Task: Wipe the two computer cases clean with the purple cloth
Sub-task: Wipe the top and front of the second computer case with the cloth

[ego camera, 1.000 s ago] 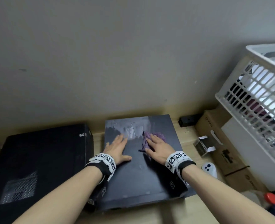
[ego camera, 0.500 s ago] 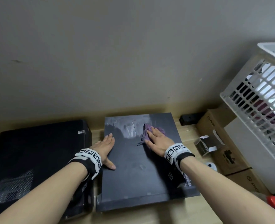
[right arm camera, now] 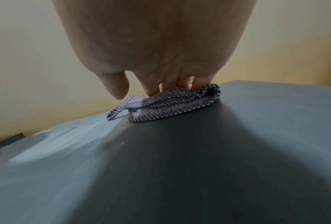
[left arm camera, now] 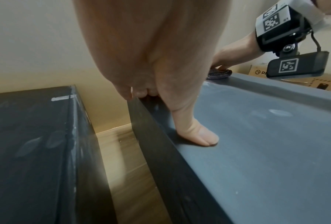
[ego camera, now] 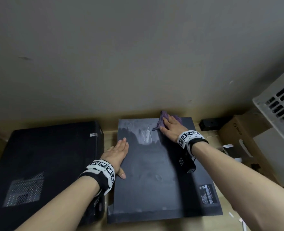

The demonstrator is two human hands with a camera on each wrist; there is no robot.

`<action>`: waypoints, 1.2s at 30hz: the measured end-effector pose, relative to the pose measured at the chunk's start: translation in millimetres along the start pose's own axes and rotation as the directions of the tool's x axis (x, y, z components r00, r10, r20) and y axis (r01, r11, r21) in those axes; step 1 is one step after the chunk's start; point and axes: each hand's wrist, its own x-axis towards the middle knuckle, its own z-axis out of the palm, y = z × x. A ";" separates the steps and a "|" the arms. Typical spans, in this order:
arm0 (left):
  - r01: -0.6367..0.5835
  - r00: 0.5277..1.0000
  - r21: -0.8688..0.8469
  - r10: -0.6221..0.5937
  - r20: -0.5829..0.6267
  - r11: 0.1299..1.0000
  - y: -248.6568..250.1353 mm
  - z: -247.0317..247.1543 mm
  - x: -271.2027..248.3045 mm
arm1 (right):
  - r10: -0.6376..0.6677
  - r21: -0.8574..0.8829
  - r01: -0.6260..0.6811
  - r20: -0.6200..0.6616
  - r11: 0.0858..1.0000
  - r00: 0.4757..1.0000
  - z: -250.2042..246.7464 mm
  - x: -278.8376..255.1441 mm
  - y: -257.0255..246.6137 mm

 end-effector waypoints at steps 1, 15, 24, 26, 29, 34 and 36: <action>0.003 1.000 0.005 -0.003 -0.002 1.000 0.3 -0.4 0.0 | 0.002 0.002 -0.002 -0.008 1.000 1.000 0.9 -2.2 -1.3; 0.028 0.999 0.051 -0.030 0.039 0.998 10.3 -12.1 -7.6 | -0.149 -0.031 0.148 -0.039 0.988 0.988 64.6 -110.4 -31.2; 0.032 0.998 0.062 -0.034 0.043 0.998 10.3 -11.7 -4.3 | -0.232 -0.048 0.233 0.016 0.971 0.973 79.2 -143.3 -32.4; 0.025 0.999 0.060 -0.028 0.036 0.998 8.6 -11.2 -3.2 | -0.240 -0.032 0.241 0.036 0.970 0.970 74.1 -137.8 -28.5; 0.011 1.000 0.051 -0.012 0.026 0.999 4.0 -8.2 -1.9 | -0.241 -0.036 0.243 0.051 0.969 0.969 64.3 -118.6 -25.2; 0.009 1.000 0.036 -0.010 0.021 0.999 3.4 -6.1 -1.2 | -0.182 -0.037 0.184 0.053 0.982 0.982 37.5 -60.5 -25.4; 0.014 1.000 0.031 -0.015 0.020 0.999 3.6 -5.1 -0.9 | -0.157 -0.047 0.160 0.062 0.986 0.986 28.1 -35.7 -23.5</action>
